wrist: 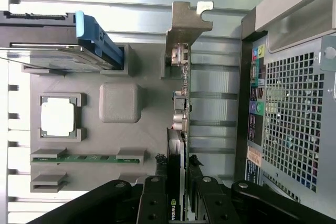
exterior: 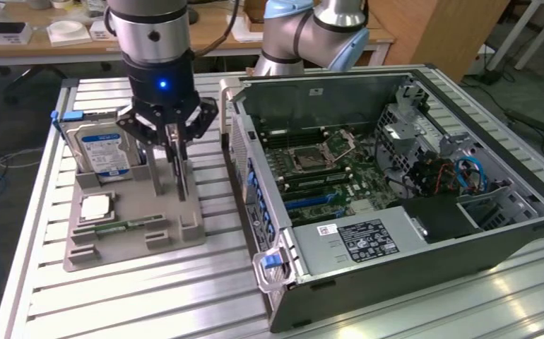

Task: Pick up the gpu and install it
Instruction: 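Pick up the gpu and move the gpu toward the slot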

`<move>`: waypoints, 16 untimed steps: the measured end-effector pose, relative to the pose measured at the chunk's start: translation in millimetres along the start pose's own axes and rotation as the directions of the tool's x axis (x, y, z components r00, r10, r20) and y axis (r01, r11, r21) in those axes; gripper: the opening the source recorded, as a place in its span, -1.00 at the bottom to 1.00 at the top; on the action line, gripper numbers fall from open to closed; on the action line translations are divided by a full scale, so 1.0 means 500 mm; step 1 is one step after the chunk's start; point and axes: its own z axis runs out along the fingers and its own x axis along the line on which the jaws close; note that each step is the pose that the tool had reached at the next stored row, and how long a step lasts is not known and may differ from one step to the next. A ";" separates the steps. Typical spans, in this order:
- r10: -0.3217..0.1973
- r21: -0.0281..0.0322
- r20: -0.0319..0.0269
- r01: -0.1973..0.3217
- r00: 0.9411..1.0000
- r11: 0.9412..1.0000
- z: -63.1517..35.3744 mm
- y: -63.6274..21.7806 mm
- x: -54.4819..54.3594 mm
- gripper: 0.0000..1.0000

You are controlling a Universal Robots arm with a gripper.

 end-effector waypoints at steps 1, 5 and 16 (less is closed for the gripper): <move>0.000 0.000 0.000 0.000 1.000 1.000 -0.003 0.000 0.000 -0.47; 0.000 0.000 0.000 0.000 1.000 1.000 -0.015 0.001 0.000 -0.47; 0.000 0.000 0.000 0.000 1.000 1.000 -0.054 0.002 -0.001 -0.47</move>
